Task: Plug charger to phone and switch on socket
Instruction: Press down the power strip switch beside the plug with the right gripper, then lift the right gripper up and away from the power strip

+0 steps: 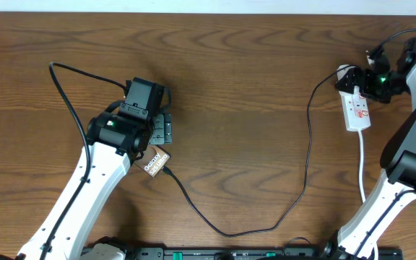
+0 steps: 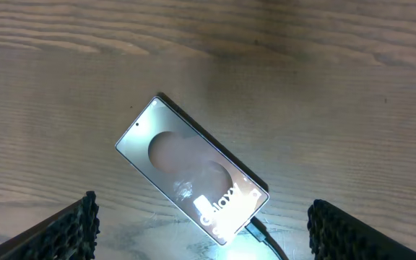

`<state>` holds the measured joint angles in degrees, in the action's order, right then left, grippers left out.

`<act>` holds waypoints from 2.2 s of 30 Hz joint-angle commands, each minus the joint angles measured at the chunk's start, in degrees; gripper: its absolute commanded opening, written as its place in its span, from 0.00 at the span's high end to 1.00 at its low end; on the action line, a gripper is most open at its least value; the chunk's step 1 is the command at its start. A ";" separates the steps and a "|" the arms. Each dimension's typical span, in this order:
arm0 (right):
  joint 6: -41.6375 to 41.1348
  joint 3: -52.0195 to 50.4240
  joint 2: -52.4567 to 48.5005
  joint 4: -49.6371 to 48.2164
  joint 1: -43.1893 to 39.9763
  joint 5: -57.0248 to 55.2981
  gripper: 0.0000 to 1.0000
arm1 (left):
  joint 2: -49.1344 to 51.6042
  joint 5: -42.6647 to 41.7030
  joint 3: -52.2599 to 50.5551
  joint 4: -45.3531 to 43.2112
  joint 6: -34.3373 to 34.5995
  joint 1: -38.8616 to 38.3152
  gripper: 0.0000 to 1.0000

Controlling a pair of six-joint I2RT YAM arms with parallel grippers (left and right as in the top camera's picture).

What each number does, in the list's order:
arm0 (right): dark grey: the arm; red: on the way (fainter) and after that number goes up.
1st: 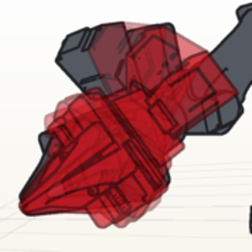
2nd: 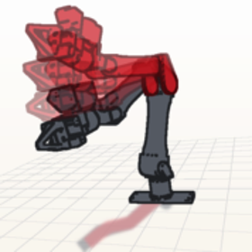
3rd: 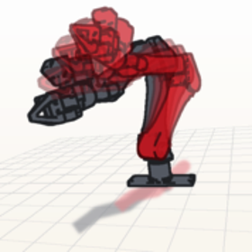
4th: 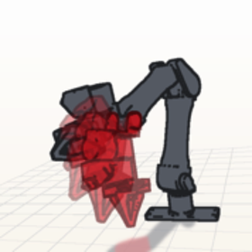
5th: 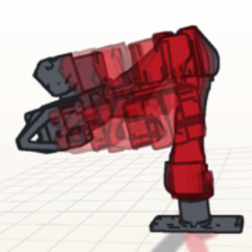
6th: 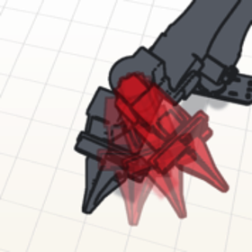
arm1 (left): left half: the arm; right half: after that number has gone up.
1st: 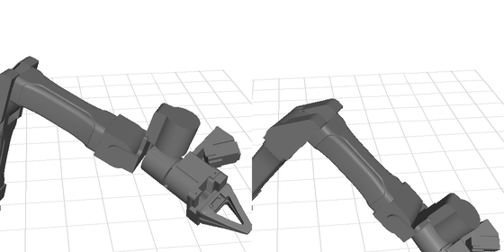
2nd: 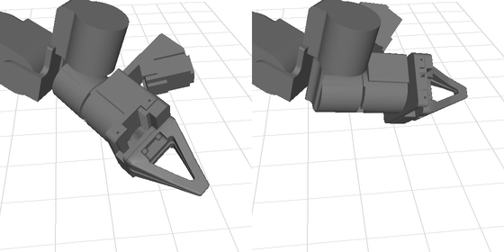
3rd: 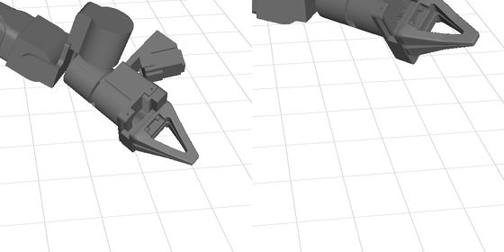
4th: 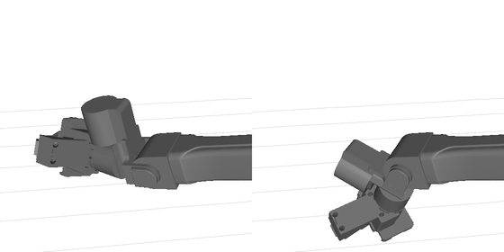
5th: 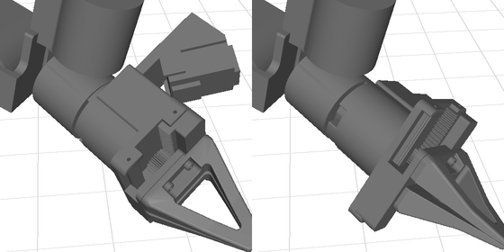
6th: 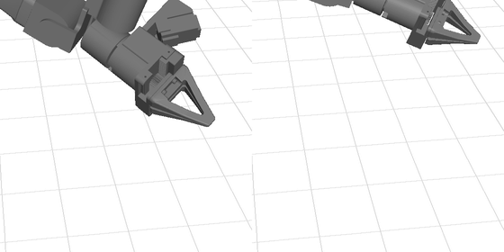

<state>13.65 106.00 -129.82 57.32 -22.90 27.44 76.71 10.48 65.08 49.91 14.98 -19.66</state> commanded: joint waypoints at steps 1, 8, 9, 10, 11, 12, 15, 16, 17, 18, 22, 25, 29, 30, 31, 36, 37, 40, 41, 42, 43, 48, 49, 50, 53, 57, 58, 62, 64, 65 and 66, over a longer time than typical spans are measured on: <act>-1.55 0.81 -1.36 0.37 1.73 2.93 0.01 | -0.74 0.72 1.68 0.15 -0.13 -0.04 0.11; -4.33 0.81 -1.36 0.42 1.77 2.99 0.01 | -0.74 0.72 1.68 0.15 -0.13 -0.04 0.11; -4.90 0.76 -1.36 0.39 1.79 2.99 0.01 | -0.74 0.72 1.68 0.15 -0.13 -0.04 0.11; -5.22 0.70 -1.36 0.39 1.86 3.21 0.01 | -0.74 0.72 1.68 0.15 -0.13 -0.04 0.11; -5.29 0.59 -1.36 0.55 1.90 3.65 0.01 | -0.74 0.72 1.68 0.15 -0.13 -0.04 0.10; -5.29 0.37 -1.36 0.59 1.99 4.17 0.01 | -0.74 0.72 1.68 0.15 -0.13 -0.04 0.11; -5.55 -0.44 -1.46 0.92 2.27 4.61 0.01 | -0.74 0.72 1.68 0.17 -0.13 -0.04 0.11; -5.90 -0.76 -1.46 0.90 2.36 4.61 0.01 | -0.74 0.72 1.68 0.15 -0.13 -0.04 0.10; -5.97 -1.14 -1.57 0.83 2.47 4.63 0.01 | -0.74 0.72 1.68 0.15 -0.13 -0.04 0.10; -6.38 -1.70 -1.57 0.63 2.58 4.61 0.01 | -0.74 0.72 1.68 0.17 -0.13 -0.04 0.11; -7.30 -4.28 -1.57 -0.52 3.06 4.63 0.01 | -0.74 0.72 1.68 0.15 -0.13 -0.04 0.11; -7.87 -6.36 -1.57 -1.44 3.23 4.72 0.01 | -0.74 0.72 1.68 0.15 -0.13 -0.04 0.11; -8.72 -7.93 -1.57 -2.01 3.17 4.17 0.05 | -0.74 0.72 1.68 0.15 -0.13 -0.04 0.10; -9.33 -7.91 -1.57 -2.03 3.15 3.34 0.06 | -0.74 0.72 1.68 0.15 -0.13 -0.04 0.11; -10.38 -7.72 -1.42 -1.99 3.04 2.29 0.07 | -0.74 0.72 1.68 0.15 -0.13 -0.04 0.11; -15.65 -6.01 -0.02 -1.16 1.75 -3.54 0.10 | -0.74 0.72 1.68 0.15 -0.13 -0.04 0.11; -17.11 -5.75 0.63 -1.03 1.42 -5.25 0.10 | -0.74 0.72 1.68 0.15 -0.13 -0.04 0.10; -19.56 -5.49 3.82 -0.94 0.55 -9.94 0.10 | -0.74 0.72 1.68 0.17 -0.13 -0.04 0.11; -20.39 -5.49 5.16 -0.72 0.42 -11.56 0.10 | -0.74 0.72 1.68 0.15 -0.13 -0.04 0.10; -20.96 -5.49 6.29 -0.48 0.37 -13.11 0.10 | -0.74 0.72 1.68 0.15 -0.13 -0.04 0.10; -21.42 -5.49 7.58 -0.15 0.37 -14.60 0.09 | -0.74 0.72 1.68 0.17 -0.13 -0.04 0.11; -23.08 -5.49 15.26 2.80 0.39 -20.13 0.08 | -0.74 0.72 1.68 0.17 -0.13 -0.04 0.10; -23.10 -5.49 16.70 3.48 0.39 -20.28 0.07 | -0.74 0.72 1.68 0.15 -0.13 -0.04 0.10; -23.10 -5.49 18.56 4.37 0.39 -20.26 0.06 | -0.74 0.72 1.68 0.15 -0.13 -0.04 0.11; -23.10 -5.49 23.78 7.96 0.63 -20.22 0.01 | -0.74 0.72 1.68 0.15 -0.13 -0.04 0.10; -24.30 -5.51 30.01 14.95 0.94 -20.24 0.01 | -0.74 0.72 1.68 0.15 -0.13 -0.04 0.10; -24.81 -5.51 31.17 16.52 0.92 -20.22 0.01 | -0.74 0.72 1.68 0.17 -0.13 -0.04 0.10; -24.98 -5.51 35.12 20.11 0.92 -20.20 0.01 | -0.74 0.72 1.68 0.17 -0.13 -0.04 0.11; -25.00 -5.51 36.39 20.11 0.92 -19.52 0.01 | -0.74 0.72 1.68 0.15 -0.13 -0.04 0.10; -24.98 -5.51 36.65 20.09 0.92 -19.63 0.01 | -0.74 0.72 1.68 0.15 -0.13 -0.04 0.10; -24.98 -5.51 36.85 20.09 0.92 -19.61 0.01 | -0.74 0.72 1.68 0.15 -0.13 -0.04 0.11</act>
<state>-10.31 100.36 -94.19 77.32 -22.26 7.88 76.71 10.48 65.08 49.91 14.98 -19.66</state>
